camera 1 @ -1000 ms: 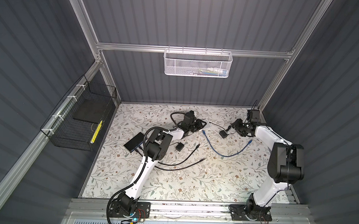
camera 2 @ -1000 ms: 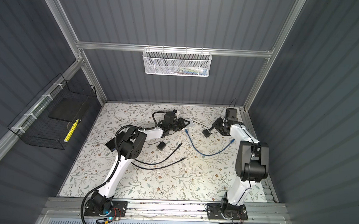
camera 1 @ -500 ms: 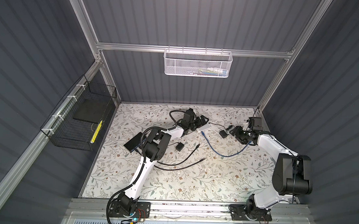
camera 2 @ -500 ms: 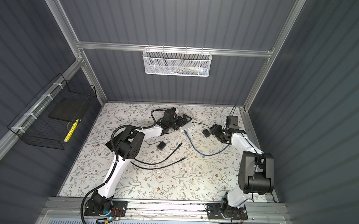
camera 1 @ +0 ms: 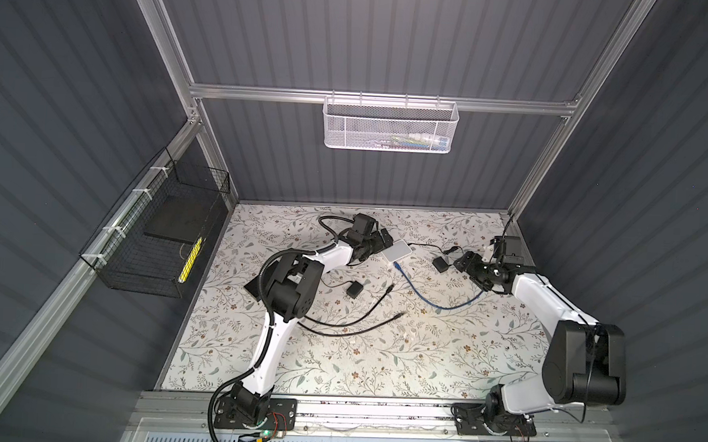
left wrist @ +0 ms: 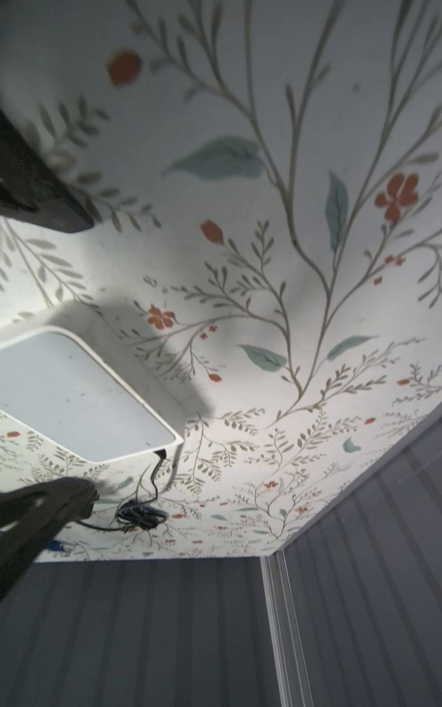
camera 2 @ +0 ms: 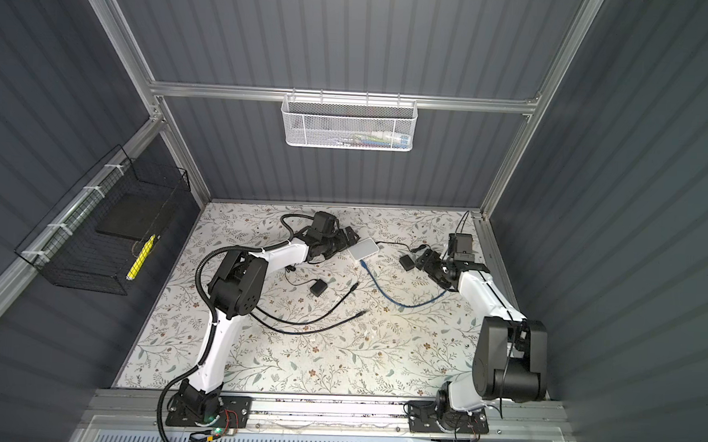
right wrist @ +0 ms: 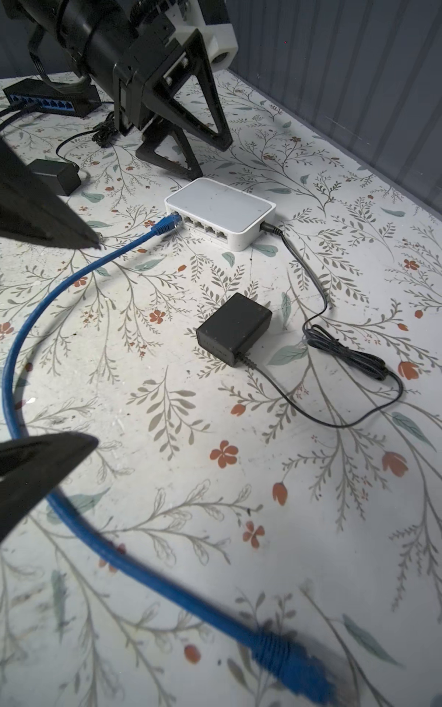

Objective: Insert the plug into the switch port

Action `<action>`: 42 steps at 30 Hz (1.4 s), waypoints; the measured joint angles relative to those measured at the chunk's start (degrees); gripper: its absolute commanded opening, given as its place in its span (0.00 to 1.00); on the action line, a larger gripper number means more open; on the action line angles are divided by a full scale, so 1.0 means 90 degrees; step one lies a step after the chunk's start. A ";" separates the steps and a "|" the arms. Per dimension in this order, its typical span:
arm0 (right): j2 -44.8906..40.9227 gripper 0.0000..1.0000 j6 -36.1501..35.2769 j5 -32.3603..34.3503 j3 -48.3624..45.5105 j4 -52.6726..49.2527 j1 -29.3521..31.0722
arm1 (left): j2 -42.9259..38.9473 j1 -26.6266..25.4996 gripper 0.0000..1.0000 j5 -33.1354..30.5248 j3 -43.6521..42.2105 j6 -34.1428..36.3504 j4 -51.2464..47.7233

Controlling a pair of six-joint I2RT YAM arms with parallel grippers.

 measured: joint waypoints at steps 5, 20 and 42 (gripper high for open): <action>-0.0597 0.84 -0.0228 0.0126 -0.0495 0.0192 0.0000 | -0.0806 0.0000 1.00 -0.0639 -0.0884 0.0369 -0.0627; -0.2681 0.99 -0.1025 0.2101 -0.2424 0.2261 0.0364 | -0.5282 0.0000 1.00 -0.4719 -0.3876 0.2941 -0.0928; -0.1819 0.99 -0.2392 0.3211 -0.4126 0.5486 0.0500 | -0.4799 0.1515 1.00 -0.4252 -0.8777 0.6273 0.5819</action>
